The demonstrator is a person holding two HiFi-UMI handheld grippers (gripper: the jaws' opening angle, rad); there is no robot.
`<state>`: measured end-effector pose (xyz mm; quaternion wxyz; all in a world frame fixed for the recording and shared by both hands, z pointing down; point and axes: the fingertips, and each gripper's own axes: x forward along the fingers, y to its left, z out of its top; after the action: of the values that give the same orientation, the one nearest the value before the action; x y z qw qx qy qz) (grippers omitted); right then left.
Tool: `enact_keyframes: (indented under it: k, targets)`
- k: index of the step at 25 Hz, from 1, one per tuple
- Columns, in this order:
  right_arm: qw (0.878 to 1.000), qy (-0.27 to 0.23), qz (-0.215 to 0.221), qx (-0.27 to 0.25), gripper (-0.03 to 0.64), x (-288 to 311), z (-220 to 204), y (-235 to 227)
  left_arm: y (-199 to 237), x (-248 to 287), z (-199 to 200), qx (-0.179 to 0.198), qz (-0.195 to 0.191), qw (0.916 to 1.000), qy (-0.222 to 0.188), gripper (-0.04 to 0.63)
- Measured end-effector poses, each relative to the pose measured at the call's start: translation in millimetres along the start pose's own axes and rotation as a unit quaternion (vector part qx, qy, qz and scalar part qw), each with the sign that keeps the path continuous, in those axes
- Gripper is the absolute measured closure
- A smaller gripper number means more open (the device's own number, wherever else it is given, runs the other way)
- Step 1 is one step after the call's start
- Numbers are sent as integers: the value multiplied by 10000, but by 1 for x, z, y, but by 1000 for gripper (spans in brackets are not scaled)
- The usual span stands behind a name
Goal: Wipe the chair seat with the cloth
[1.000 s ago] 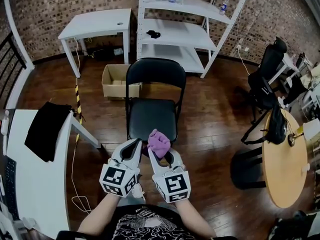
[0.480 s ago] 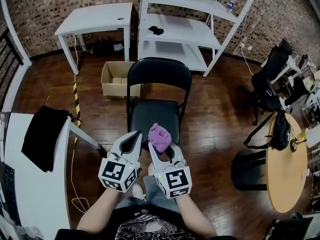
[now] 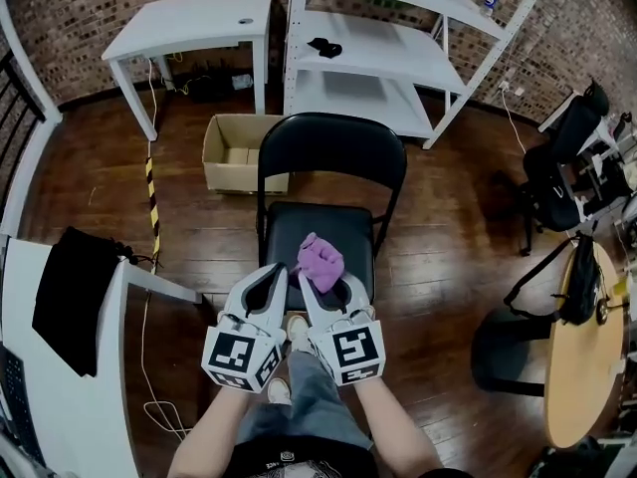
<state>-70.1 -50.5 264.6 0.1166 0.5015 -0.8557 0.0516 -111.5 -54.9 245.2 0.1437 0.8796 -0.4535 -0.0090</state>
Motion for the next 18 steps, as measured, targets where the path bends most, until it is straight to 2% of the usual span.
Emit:
enact_keyframes:
  k: [10,18]
  targets:
    - [9967,666,371,-276,534,127,-80,-55,86,86,-55,-213,416,9986,229,591]
    - [9848,1334,888,-674,534,222,-149,-78,131,142,-86,-345,604,9964,488,591]
